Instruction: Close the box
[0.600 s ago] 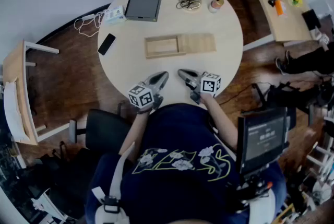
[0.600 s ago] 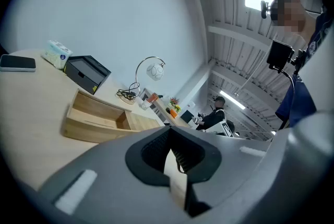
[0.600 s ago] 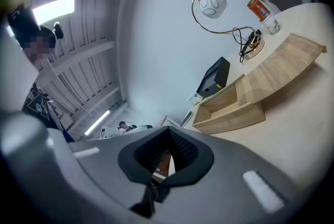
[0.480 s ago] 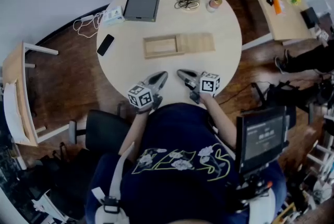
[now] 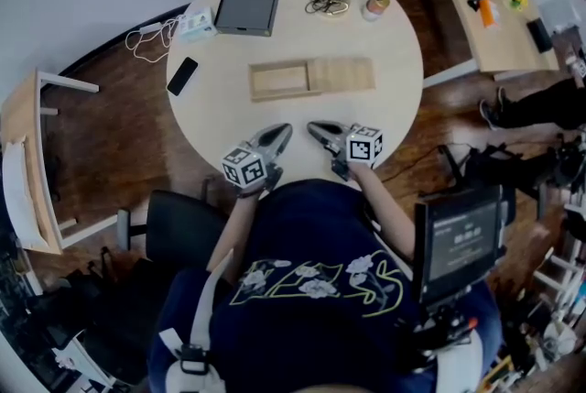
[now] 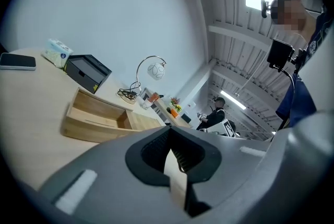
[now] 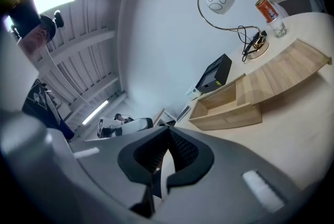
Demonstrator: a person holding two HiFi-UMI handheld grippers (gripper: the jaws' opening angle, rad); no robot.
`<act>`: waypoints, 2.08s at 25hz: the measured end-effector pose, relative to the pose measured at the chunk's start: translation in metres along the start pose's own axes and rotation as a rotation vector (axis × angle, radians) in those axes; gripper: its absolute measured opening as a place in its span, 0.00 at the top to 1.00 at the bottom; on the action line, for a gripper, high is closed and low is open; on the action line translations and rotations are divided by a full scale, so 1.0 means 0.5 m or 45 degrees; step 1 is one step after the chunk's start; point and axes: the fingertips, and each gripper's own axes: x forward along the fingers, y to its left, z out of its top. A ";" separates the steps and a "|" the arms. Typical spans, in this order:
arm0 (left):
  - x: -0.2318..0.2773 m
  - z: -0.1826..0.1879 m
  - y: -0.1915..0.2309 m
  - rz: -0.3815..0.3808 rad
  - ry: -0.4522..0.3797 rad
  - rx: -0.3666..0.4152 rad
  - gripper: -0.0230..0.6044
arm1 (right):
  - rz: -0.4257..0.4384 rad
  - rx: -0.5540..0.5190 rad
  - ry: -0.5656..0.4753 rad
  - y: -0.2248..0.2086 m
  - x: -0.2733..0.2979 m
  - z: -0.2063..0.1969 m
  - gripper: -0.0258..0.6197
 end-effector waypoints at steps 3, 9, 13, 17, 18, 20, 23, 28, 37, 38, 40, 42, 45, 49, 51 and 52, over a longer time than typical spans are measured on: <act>-0.009 0.007 0.040 0.077 -0.010 -0.025 0.96 | -0.113 0.022 -0.017 -0.057 -0.021 0.006 0.97; -0.049 0.058 0.225 0.377 -0.035 -0.161 0.96 | -0.497 0.187 -0.187 -0.263 -0.148 0.107 0.97; -0.089 0.121 0.375 0.613 -0.094 -0.278 0.96 | -0.648 0.327 -0.124 -0.376 -0.196 0.136 0.97; -0.055 0.117 0.452 0.650 -0.016 -0.464 0.96 | -0.797 0.463 0.018 -0.484 -0.239 0.152 0.97; -0.040 0.111 0.452 0.634 0.019 -0.468 0.96 | -0.833 0.496 0.053 -0.511 -0.249 0.157 0.97; -0.010 0.097 0.438 0.580 0.063 -0.459 0.96 | -0.889 0.560 0.109 -0.556 -0.262 0.166 0.98; 0.030 0.089 0.410 0.457 0.023 -0.497 0.96 | -0.877 0.641 0.133 -0.572 -0.231 0.177 0.98; 0.034 0.096 0.409 0.425 -0.055 -0.523 0.96 | -0.605 0.613 0.072 -0.449 -0.014 0.161 0.98; -0.051 0.170 0.340 0.262 -0.295 -0.434 0.96 | -0.563 0.227 -0.024 -0.320 -0.005 0.210 0.97; -0.055 0.168 0.303 0.223 -0.263 -0.387 0.96 | -0.444 0.217 -0.069 -0.273 -0.009 0.223 0.97; -0.044 0.159 0.205 0.085 -0.171 -0.260 0.96 | -0.135 0.194 -0.134 -0.145 -0.003 0.234 0.97; -0.027 0.141 0.095 -0.075 -0.093 -0.143 0.96 | 0.151 0.058 -0.139 -0.005 0.006 0.203 0.97; -0.013 0.093 -0.005 -0.165 -0.030 -0.080 0.96 | 0.181 -0.129 -0.076 0.072 0.014 0.097 0.97; 0.000 0.057 -0.048 -0.196 0.047 -0.011 0.96 | 0.138 -0.170 -0.024 0.094 0.017 0.057 0.97; -0.003 0.049 -0.052 -0.214 0.070 0.008 0.96 | 0.147 -0.191 -0.016 0.109 0.019 0.058 0.97; -0.004 0.051 -0.052 -0.213 0.066 0.008 0.96 | 0.149 -0.194 -0.016 0.113 0.019 0.056 0.97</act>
